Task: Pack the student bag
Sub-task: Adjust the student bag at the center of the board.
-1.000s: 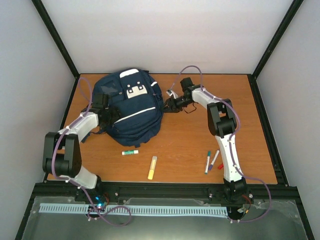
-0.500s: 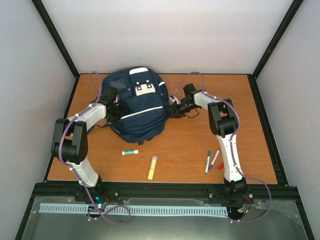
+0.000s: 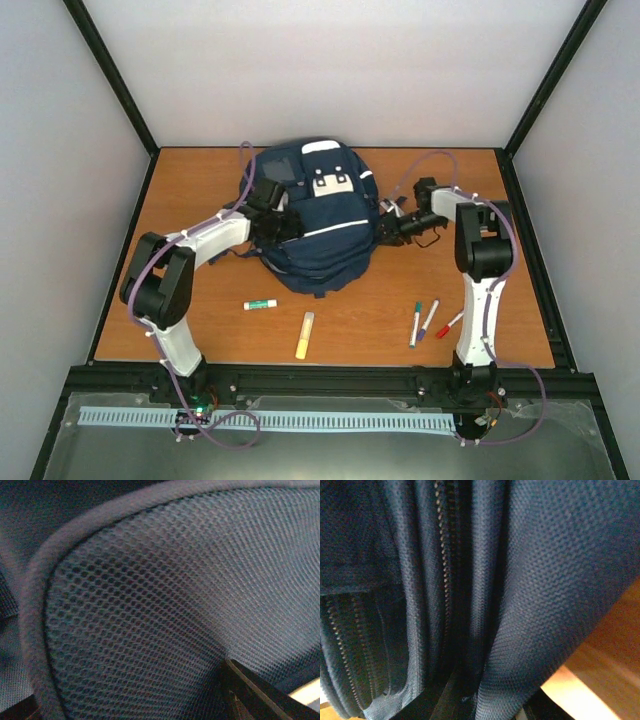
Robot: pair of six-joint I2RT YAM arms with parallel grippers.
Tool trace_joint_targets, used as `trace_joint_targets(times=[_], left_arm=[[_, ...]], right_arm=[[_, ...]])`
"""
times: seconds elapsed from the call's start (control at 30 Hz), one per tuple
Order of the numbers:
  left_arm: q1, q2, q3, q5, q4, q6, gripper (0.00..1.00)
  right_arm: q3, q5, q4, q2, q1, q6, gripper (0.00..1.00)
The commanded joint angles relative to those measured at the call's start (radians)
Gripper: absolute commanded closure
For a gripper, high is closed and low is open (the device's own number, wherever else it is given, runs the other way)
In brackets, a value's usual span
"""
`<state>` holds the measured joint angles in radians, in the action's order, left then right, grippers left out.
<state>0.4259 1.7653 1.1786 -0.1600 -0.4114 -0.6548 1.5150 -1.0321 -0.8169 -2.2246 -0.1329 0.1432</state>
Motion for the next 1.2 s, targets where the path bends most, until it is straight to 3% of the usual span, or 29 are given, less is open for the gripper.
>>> trace_joint_targets(times=[0.0,0.13,0.3,0.53,0.8,0.87,0.9,0.93,1.0,1.03,1.1,1.17], left_arm=[[0.118,0.018,0.091,-0.062,0.023,0.008,0.31],[0.16,-0.003,0.122,0.003,-0.024,0.008,0.29],[0.16,-0.146,0.109,0.123,-0.127,0.069,0.22],[0.139,-0.305,0.006,0.219,-0.185,0.132,0.18],[-0.018,-0.362,-0.186,0.022,-0.093,0.029,0.13],[-0.071,-0.347,-0.224,-0.036,-0.041,0.013,0.13],[-0.09,-0.335,-0.238,-0.073,-0.003,0.006,0.14],[-0.109,-0.32,-0.249,-0.108,0.025,-0.001,0.15],[-0.133,-0.282,-0.262,-0.151,0.078,-0.015,0.16],[-0.14,-0.262,-0.263,-0.154,0.1,-0.016,0.16],[-0.15,-0.214,-0.255,-0.159,0.139,-0.003,0.16],[-0.158,-0.169,-0.244,-0.175,0.17,0.014,0.17]], right_arm=[[-0.066,-0.035,-0.09,0.073,0.056,0.124,0.76],[-0.058,-0.027,-0.124,0.087,0.154,0.168,0.71],[-0.03,-0.032,-0.188,0.147,0.265,0.255,0.57],[-0.03,-0.007,-0.242,0.341,0.302,0.319,0.47],[-0.09,0.209,-0.101,0.66,0.267,0.319,0.41],[-0.163,0.312,0.036,0.78,0.239,0.275,0.31],[-0.216,0.335,0.118,0.84,0.229,0.261,0.1],[-0.271,0.337,0.191,0.891,0.224,0.25,0.01],[-0.362,0.308,0.318,0.939,0.222,0.192,0.0],[-0.363,0.251,0.298,0.909,0.211,0.219,0.0],[-0.285,0.189,0.143,0.825,0.134,0.32,0.13],[-0.245,0.195,0.048,0.785,0.025,0.354,0.2]])
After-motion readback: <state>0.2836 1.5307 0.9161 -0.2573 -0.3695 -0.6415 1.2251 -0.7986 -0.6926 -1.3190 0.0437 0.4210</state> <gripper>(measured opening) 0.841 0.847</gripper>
